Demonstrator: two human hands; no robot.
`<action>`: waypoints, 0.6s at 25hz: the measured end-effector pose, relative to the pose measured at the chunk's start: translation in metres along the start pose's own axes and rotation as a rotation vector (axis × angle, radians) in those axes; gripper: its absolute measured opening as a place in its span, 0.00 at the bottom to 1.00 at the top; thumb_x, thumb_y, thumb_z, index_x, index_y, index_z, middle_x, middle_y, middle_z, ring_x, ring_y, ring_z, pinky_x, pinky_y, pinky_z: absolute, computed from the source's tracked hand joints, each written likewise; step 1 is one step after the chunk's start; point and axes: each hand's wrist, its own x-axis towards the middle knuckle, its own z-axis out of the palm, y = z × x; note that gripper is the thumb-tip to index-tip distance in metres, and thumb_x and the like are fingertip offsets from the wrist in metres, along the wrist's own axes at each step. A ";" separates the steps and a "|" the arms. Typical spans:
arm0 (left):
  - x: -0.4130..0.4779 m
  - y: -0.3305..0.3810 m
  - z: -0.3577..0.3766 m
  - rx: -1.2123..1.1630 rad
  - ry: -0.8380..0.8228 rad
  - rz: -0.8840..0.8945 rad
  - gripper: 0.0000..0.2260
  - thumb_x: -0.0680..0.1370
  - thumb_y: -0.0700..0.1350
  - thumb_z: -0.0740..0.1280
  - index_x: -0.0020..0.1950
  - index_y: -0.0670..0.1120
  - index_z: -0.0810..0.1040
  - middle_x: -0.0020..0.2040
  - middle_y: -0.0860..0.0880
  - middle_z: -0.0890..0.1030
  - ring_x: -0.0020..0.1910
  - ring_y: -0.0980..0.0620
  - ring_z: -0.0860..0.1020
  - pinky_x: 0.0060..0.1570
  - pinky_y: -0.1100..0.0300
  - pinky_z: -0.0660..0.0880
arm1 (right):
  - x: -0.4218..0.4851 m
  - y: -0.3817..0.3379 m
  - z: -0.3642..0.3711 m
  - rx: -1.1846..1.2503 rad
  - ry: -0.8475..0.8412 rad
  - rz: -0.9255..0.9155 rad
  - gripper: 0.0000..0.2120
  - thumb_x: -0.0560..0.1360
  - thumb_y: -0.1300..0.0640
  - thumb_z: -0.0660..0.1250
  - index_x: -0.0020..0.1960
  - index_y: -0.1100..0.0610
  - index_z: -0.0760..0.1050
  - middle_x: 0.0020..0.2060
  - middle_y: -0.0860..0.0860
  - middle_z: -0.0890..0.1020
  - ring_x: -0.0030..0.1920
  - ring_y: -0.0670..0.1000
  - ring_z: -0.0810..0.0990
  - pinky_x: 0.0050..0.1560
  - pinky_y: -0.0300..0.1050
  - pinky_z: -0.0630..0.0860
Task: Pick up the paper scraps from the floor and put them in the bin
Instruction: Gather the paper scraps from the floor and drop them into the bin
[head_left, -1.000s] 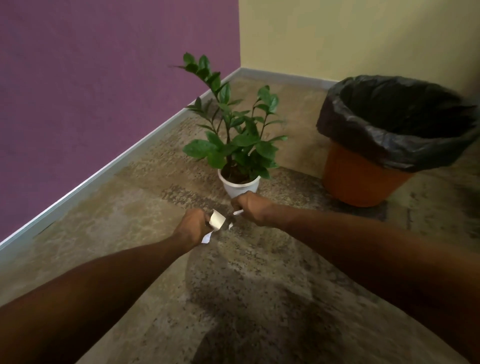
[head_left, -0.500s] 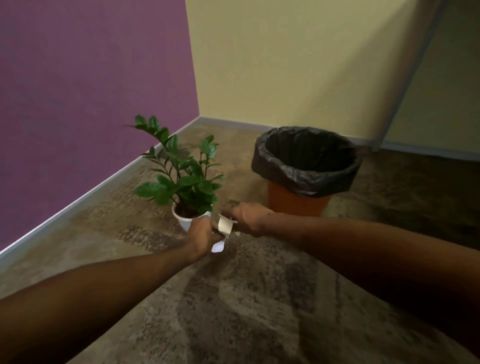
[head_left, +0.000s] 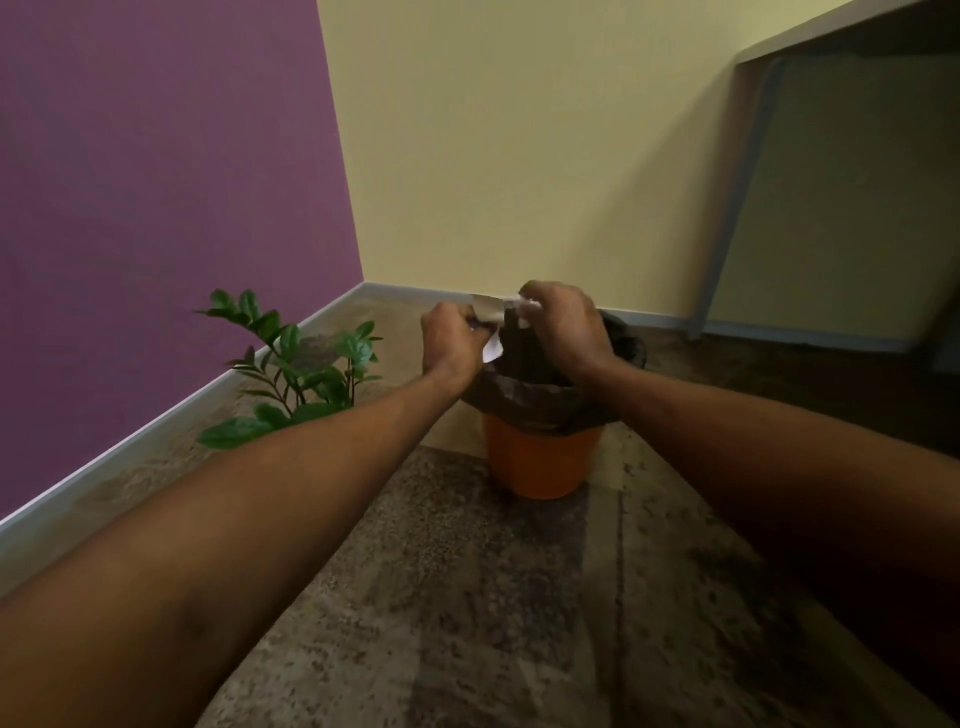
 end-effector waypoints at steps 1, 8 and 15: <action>0.003 0.007 0.008 -0.004 -0.014 0.011 0.08 0.75 0.41 0.75 0.52 0.42 0.88 0.48 0.46 0.88 0.48 0.55 0.82 0.51 0.62 0.78 | 0.004 0.015 -0.002 -0.024 0.032 0.061 0.08 0.82 0.55 0.64 0.54 0.55 0.80 0.47 0.55 0.85 0.48 0.57 0.83 0.49 0.58 0.81; 0.012 0.026 0.051 0.140 -0.119 -0.048 0.07 0.75 0.40 0.75 0.52 0.42 0.87 0.49 0.45 0.87 0.48 0.53 0.81 0.44 0.61 0.74 | 0.005 0.067 0.001 0.046 -0.175 0.304 0.11 0.76 0.63 0.70 0.57 0.54 0.80 0.53 0.57 0.85 0.55 0.59 0.84 0.56 0.59 0.82; 0.018 0.012 0.062 0.177 -0.117 -0.057 0.08 0.76 0.40 0.74 0.54 0.41 0.86 0.51 0.43 0.86 0.53 0.45 0.83 0.55 0.51 0.80 | -0.007 0.077 0.000 -0.215 -0.162 0.089 0.07 0.75 0.59 0.67 0.52 0.53 0.75 0.53 0.52 0.80 0.53 0.58 0.80 0.52 0.56 0.80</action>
